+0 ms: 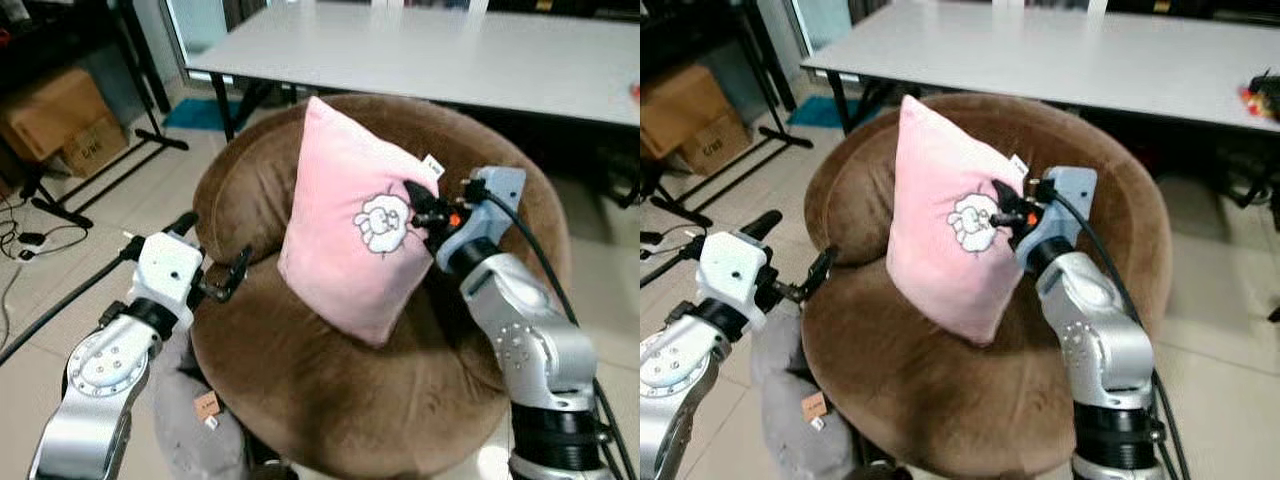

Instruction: Move the pillow to the sofa from floor

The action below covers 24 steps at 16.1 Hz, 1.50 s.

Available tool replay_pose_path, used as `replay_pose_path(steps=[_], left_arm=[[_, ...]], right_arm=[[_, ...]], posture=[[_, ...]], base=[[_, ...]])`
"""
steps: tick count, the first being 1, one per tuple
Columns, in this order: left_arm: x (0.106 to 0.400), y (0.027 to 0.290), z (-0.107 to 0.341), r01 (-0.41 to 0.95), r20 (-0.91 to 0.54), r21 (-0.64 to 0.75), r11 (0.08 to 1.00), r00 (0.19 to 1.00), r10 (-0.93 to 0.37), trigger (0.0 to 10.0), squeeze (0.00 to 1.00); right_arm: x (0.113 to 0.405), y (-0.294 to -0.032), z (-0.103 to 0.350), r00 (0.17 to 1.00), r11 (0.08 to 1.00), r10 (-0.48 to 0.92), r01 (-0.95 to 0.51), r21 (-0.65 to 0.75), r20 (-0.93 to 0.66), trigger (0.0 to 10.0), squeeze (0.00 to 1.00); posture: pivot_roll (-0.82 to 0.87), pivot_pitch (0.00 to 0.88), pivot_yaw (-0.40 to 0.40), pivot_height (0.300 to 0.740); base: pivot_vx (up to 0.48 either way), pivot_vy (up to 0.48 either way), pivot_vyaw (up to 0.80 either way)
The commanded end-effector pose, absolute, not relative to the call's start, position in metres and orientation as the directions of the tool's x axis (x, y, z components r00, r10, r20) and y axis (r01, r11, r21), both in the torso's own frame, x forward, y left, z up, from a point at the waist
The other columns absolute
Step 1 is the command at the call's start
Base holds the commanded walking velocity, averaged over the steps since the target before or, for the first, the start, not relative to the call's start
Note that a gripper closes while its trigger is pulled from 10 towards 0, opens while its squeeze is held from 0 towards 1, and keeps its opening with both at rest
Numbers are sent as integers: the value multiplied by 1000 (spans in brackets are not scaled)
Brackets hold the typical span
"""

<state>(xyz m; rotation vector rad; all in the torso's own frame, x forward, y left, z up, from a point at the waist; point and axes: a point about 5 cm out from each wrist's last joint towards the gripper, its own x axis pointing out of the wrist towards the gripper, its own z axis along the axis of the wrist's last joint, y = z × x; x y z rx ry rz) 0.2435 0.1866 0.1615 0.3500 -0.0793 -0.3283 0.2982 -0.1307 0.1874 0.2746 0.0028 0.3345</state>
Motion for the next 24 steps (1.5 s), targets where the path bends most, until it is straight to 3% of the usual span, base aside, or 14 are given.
replay_pose_path(steps=[1, 2, 3, 7, 11, 15, 22, 24], left_arm=[[243, 189, 162, 301, 12, 355, 885, 945, -326, 10000, 0], [231, 198, 144, 477, -181, 334, 813, 879, -441, 10000, 0], [224, 201, 135, 564, -275, 292, 772, 823, -497, 10000, 0], [221, 198, 131, 630, -317, 255, 733, 771, -552, 10000, 0], [218, 199, 131, 660, -338, 229, 715, 743, -578, 10000, 0], [218, 196, 130, 684, -346, 209, 699, 720, -601, 10000, 0], [228, 197, 141, 646, -285, 258, 718, 761, -583, 10000, 0], [227, 194, 141, 666, -289, 230, 710, 743, -603, 10000, 0]], right_arm=[[298, -131, 201, 940, 906, 326, -340, 250, 98, 10000, 0], [325, -126, 176, 967, 932, 229, -185, 311, -113, 10000, 0], [338, -123, 160, 956, 926, 169, -71, 371, -238, 10000, 0], [357, -126, 135, 929, 911, 124, 34, 411, -350, 10000, 0], [373, -116, 131, 922, 916, 159, -3, 402, -353, 10000, 0], [389, -137, 132, 946, 928, 41, 84, 364, -322, 10000, 0], [399, -169, 143, 954, 891, -143, 240, 386, -263, 10000, 0], [399, -168, 141, 957, 909, -118, 211, 360, -264, 10000, 0]], posture=[[-3, 60, 55, 740], [1, 59, 45, 740], [1, 67, 49, 740], [1, 78, 55, 740], [0, 86, 47, 740], [4, 90, 46, 740], [16, 101, 38, 740], [16, 101, 38, 740]], base=[[0, 0, 0], [0, 0, 0], [0, 0, 0], [0, 0, 0], [0, 0, 0], [0, 0, 0], [0, 0, 0], [0, 0, 0]])
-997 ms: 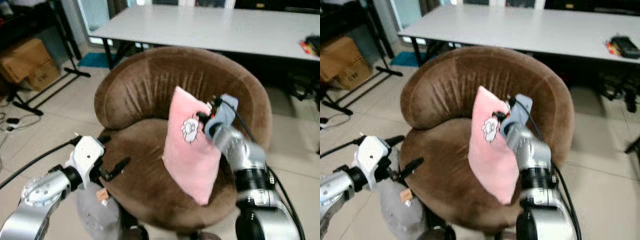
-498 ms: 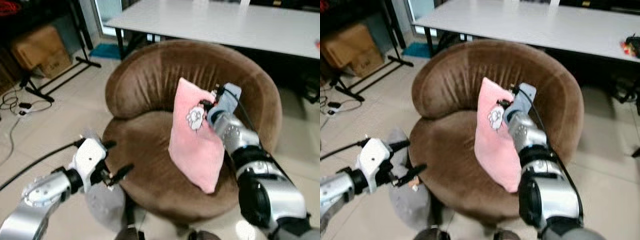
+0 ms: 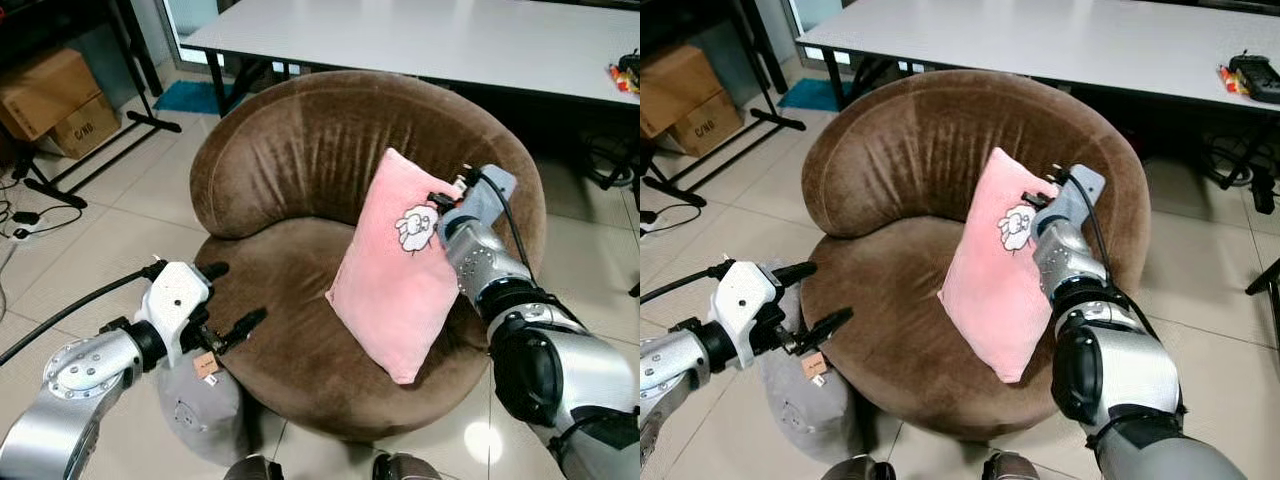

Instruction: Move the pillow to the sofa from floor

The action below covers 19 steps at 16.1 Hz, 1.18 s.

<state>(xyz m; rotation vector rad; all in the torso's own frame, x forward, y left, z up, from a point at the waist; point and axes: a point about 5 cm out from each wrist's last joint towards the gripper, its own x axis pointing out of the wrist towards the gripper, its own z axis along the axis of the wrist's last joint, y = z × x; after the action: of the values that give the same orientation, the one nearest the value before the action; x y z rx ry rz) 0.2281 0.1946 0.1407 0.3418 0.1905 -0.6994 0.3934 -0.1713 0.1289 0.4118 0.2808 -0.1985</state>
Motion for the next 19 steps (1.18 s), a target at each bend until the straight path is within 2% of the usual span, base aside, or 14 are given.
replay_pose_path(steps=[1, 2, 5, 6, 9, 10, 12, 13, 14, 16, 19], left_arm=[[225, 193, 140, 676, -294, 214, 705, 733, -613, 10000, 0], [224, 193, 139, 678, -295, 210, 704, 731, -616, 10000, 0], [225, 192, 142, 670, -266, 202, 714, 739, -618, 10000, 0], [227, 193, 145, 643, -236, 206, 737, 764, -600, 10000, 0], [232, 192, 149, 554, -156, 206, 807, 833, -531, 10000, 0], [235, 191, 149, 475, -122, 222, 852, 880, -459, 10000, 0], [240, 190, 153, 361, -74, 265, 894, 932, -354, 10000, 0], [241, 189, 155, 302, -46, 278, 912, 953, -301, 10000, 0], [240, 189, 155, 255, -38, 282, 925, 966, -255, 10000, 0], [235, 185, 155, 169, -3, 243, 955, 985, -174, 10000, 0], [231, 184, 153, 148, 2, 233, 961, 988, -153, 10000, 0]], right_arm=[[399, -165, 140, 963, 915, -80, 173, 364, -258, 10000, 863], [398, -164, 140, 966, 919, -70, 160, 361, -251, 10000, 1000], [398, -174, 144, 976, 943, -111, 164, 290, -188, 10000, 1000], [398, -180, 148, 985, 933, -110, 149, 326, -136, 10000, 1000], [395, -193, 155, 995, 960, -96, 97, 265, -16, 10000, 1000], [390, -199, 159, 995, 973, -66, 48, 224, 72, 10000, 1000], [383, -208, 163, 987, 978, -56, 24, 208, 153, 10000, 1000], [376, -209, 164, 982, 985, -42, 10, 173, 183, 10000, 529], [367, -206, 162, 981, 989, -1, -28, 146, 194, 10000, 0], [325, -184, 152, 979, 986, 104, -124, 109, 175, 10000, 0], [288, -168, 137, 993, 991, 88, -95, 93, 82, 10000, 0]], posture=[[16, 101, 38, 740], [17, 101, 35, 740], [18, 100, 39, 740], [18, 99, 38, 740], [17, 101, 39, 740], [5, 98, 49, 740], [-10, 94, 50, 740], [-17, 92, 49, 740], [-23, 89, 48, 740], [-36, 85, 45, 740], [-38, 77, 30, 740]], base=[[0, 0, 0], [0, 0, 0], [0, 0, 0], [0, 0, 0], [0, 0, 0], [0, 0, 0], [0, 0, 0], [0, 0, 0], [0, 0, 0], [0, 0, 0], [0, 0, 0]])
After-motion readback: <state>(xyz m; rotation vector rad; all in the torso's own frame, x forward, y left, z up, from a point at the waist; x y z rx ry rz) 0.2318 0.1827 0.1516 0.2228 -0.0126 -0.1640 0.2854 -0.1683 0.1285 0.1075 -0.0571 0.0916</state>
